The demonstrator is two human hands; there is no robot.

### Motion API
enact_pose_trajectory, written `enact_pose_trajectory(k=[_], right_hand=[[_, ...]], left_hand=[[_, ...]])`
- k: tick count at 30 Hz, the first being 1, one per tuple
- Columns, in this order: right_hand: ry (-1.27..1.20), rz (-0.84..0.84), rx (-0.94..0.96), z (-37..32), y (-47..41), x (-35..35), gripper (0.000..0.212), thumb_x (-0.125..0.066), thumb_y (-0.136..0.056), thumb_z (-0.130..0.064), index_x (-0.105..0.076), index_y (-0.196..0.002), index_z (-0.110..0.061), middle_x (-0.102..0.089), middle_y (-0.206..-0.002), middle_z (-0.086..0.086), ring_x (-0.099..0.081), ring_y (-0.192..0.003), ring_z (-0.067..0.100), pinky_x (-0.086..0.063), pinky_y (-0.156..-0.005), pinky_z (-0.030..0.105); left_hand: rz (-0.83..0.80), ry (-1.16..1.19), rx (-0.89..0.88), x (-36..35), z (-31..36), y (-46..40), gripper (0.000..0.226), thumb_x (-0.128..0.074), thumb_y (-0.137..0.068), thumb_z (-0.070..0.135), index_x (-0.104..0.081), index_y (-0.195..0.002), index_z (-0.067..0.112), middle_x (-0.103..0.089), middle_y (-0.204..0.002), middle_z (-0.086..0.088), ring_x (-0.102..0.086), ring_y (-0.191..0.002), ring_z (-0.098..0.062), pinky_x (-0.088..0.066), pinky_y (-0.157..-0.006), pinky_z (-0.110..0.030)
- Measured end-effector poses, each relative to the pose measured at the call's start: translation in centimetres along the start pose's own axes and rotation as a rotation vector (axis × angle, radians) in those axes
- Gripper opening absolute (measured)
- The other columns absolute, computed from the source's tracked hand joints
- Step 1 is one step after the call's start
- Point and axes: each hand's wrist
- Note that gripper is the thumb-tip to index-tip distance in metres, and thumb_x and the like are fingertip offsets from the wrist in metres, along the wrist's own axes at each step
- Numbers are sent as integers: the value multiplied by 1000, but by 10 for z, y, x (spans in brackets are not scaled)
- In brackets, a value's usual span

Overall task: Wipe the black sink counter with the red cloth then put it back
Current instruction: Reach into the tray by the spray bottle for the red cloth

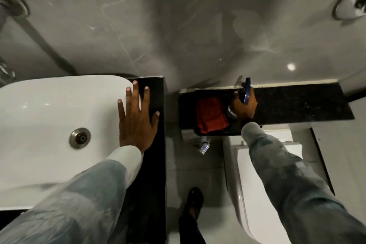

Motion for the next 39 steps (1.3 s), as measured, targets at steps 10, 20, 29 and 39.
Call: enact_pose_trajectory(k=[10, 20, 29, 39], right_hand=[[207, -179, -111, -26, 38, 51, 46, -58, -81, -20, -70, -124, -7, -74, -111, 25, -70, -103, 39, -55, -97, 54], [663, -348, -283, 1, 98, 25, 56, -57, -94, -47, -64, -142, -18, -66, -140, 23, -63, -128, 43, -49, -105, 42], [669, -331, -286, 8, 104, 19, 59, -53, -95, -56, -66, -141, -22, -66, -141, 20, -63, -128, 42, -50, -108, 45], [364, -73, -151, -19, 46, 35, 55, -55, -89, -30, -61, -140, -10, -67, -128, 30, -63, -118, 50, -50, -97, 46]], left_hand=[[10, 79, -8, 2, -1, 1, 72, -42, -102, 43, -7, -161, 20, 3, -171, -11, 0, -159, -35, -10, -128, -58], [-18, 144, 7, 3, -1, 3, 78, -48, -101, 40, -2, -161, 20, 7, -171, -9, 3, -158, -35, -8, -128, -57], [-12, 170, 3, 2, -3, 2, 78, -48, -101, 40, -2, -161, 21, 8, -171, -8, 3, -159, -34, -9, -128, -57], [24, 162, -1, -1, -3, 1, 78, -52, -99, 40, -8, -161, 21, 3, -172, -9, -3, -158, -35, -12, -127, -58]])
Point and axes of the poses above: each hand's wrist, its own y-axis away from the middle knuckle, its own x-axis out of the back of the hand, z = x × y
